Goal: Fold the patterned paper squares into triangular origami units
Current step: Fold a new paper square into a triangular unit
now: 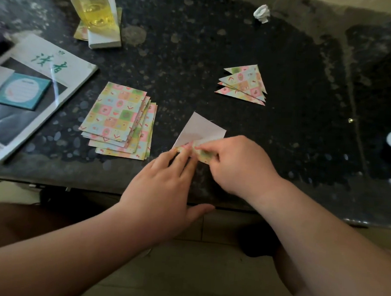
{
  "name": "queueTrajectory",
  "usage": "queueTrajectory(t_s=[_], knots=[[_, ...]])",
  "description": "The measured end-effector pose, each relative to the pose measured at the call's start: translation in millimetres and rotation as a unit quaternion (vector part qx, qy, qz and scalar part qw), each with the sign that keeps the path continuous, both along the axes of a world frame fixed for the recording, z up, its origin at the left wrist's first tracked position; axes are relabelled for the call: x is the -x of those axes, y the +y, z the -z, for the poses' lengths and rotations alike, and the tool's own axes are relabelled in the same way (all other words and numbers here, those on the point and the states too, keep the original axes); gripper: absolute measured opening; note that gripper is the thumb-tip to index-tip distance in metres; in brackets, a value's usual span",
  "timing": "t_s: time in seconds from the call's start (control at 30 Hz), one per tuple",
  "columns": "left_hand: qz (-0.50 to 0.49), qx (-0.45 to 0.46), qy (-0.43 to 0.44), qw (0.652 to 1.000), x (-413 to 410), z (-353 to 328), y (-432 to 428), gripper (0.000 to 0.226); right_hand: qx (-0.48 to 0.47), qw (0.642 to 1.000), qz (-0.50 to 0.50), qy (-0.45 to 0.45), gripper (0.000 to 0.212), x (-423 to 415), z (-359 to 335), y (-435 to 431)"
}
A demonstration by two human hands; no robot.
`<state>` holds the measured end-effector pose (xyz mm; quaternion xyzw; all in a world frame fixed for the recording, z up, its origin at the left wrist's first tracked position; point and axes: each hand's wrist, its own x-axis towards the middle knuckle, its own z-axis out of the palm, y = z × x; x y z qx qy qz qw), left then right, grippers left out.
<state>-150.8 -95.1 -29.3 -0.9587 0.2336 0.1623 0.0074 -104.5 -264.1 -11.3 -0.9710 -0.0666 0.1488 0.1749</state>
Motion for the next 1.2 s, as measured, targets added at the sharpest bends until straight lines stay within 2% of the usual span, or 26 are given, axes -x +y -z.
queueTrajectory(t_s=[0.1,0.23,0.47,0.67,0.77,0.87,0.97,1.03,1.13,1.2], knots=[[0.004,0.001,-0.009,1.0,1,-1,7,0.104,0.08,0.994,-0.06,0.04,0.059,11,-7,13],[0.001,0.005,-0.022,1.0,1,-9,16,0.101,0.148,0.984,-0.086,0.044,0.07,19,-5,25],[0.016,-0.032,0.003,0.999,-7,-20,13,0.091,0.131,0.987,-0.082,0.037,0.072,18,-3,30],[0.02,-0.031,0.002,0.999,-12,-26,17,0.088,0.161,0.984,-0.067,0.036,0.072,13,-5,24],[0.016,-0.013,0.005,1.0,-13,-25,15,0.077,0.16,0.983,-0.081,0.044,0.074,16,-7,22],[-0.068,0.078,0.021,0.994,-31,-25,15,0.059,0.167,0.981,-0.086,0.041,0.079,20,-7,20],[-0.204,0.175,0.012,0.963,-60,-20,11,0.057,0.172,0.981,-0.076,0.044,0.084,23,-5,21],[-0.241,0.165,0.026,0.956,-74,-13,7,0.055,0.176,0.981,-0.067,0.054,0.088,25,-4,25],[-0.264,0.165,0.049,0.949,-81,-5,0,0.027,0.179,0.979,-0.062,0.071,0.092,24,-3,25],[-0.258,0.164,0.049,0.951,-84,-2,-3,0.023,0.18,0.978,-0.066,0.084,0.095,23,-3,23]])
